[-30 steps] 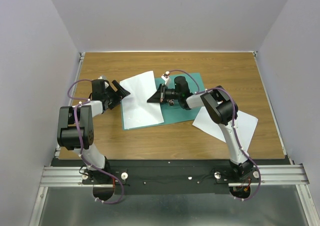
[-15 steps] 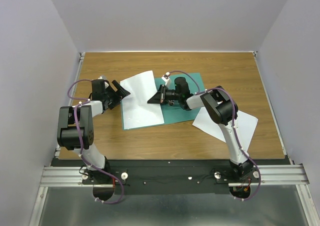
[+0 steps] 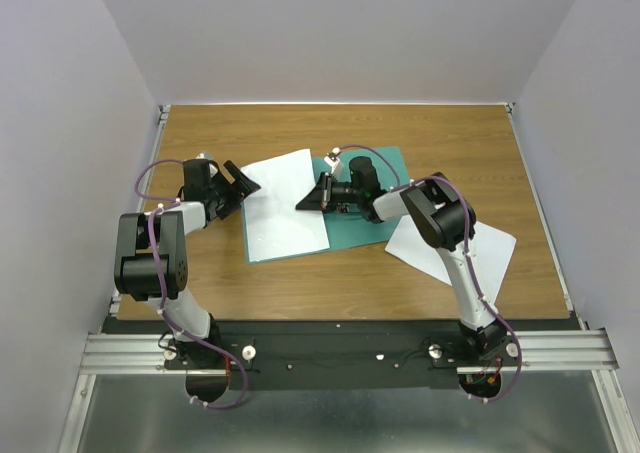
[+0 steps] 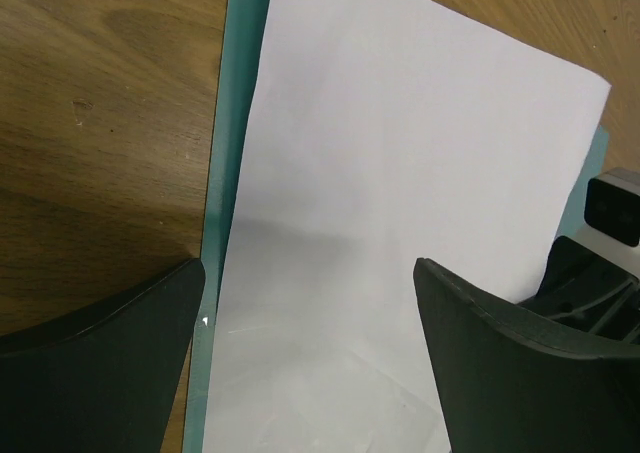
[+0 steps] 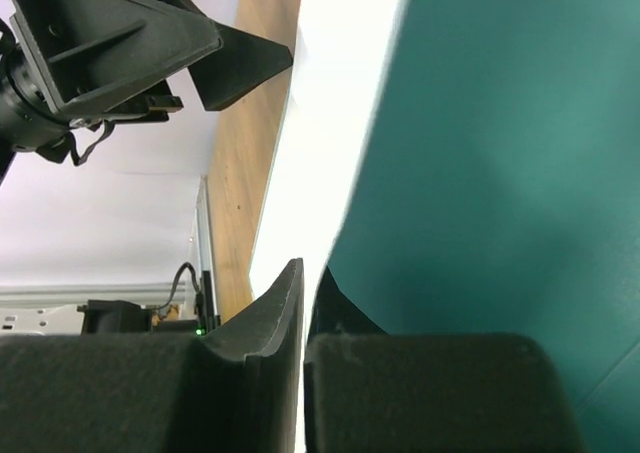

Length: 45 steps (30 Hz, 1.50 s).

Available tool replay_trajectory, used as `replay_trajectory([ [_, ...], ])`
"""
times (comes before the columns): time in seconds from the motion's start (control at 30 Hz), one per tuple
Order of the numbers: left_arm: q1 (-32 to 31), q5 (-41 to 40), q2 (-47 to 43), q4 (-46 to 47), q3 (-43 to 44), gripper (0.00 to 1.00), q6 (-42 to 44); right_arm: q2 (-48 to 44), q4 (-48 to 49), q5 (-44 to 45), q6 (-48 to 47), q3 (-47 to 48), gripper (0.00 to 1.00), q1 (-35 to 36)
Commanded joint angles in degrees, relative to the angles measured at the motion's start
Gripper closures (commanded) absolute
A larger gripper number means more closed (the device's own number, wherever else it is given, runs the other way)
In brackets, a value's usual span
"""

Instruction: Put the files into the folder

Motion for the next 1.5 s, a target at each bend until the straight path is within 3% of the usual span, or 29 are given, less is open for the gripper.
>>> replay_trajectory([
  [0.0, 0.0, -0.4, 0.7, -4.3, -1.8, 0.04, 0.0, -0.2, -4.2, 2.3, -3.2, 0.8, 0.74, 0.6],
  [0.13, 0.0, -0.9, 0.5, -4.5, -1.6, 0.04, 0.1, -2.6, -14.3, 8.6, -8.4, 1.5, 0.58, 0.6],
  [0.27, 0.0, -2.3, 0.0, -5.2, -0.9, 0.04, 0.2, -5.8, -23.4, 14.1, -12.1, 3.5, 0.35, 0.6],
  [0.33, 0.0, -3.1, -0.6, -5.7, -0.6, 0.04, 0.3, -6.7, -28.1, 17.6, -13.9, 5.0, 0.3, 0.6],
  [0.37, 0.0, -3.4, -0.8, -5.9, -0.5, 0.04, 0.3, -7.2, -29.0, 18.7, -14.0, 5.2, 0.24, 0.7],
  [0.43, 0.0, -4.4, -1.6, -6.6, -0.2, 0.04, 0.4, -8.7, -31.8, 21.3, -14.3, 5.6, 0.0, 0.8],
  [0.8, 0.0, -10.3, -7.1, -11.0, 2.4, 0.04, 0.9, -17.9, -45.3, 40.4, -19.8, 7.1, 0.0, 1.6],
  [1.1, -2.8, -14.4, -15.5, -14.5, 4.8, 0.03, 2.5, -31.7, -46.8, 49.7, -22.8, 1.6, 0.0, 1.6],
  [1.23, -10.3, -17.4, -14.8, -16.8, 9.0, 0.03, 3.9, -40.4, -46.8, 59.0, -21.0, -5.5, 0.0, 1.3],
  [1.47, -21.2, -19.3, -2.4, -20.4, 21.0, 0.04, 3.9, -52.8, -46.7, 60.6, -16.2, -19.4, 0.0, -3.2],
])
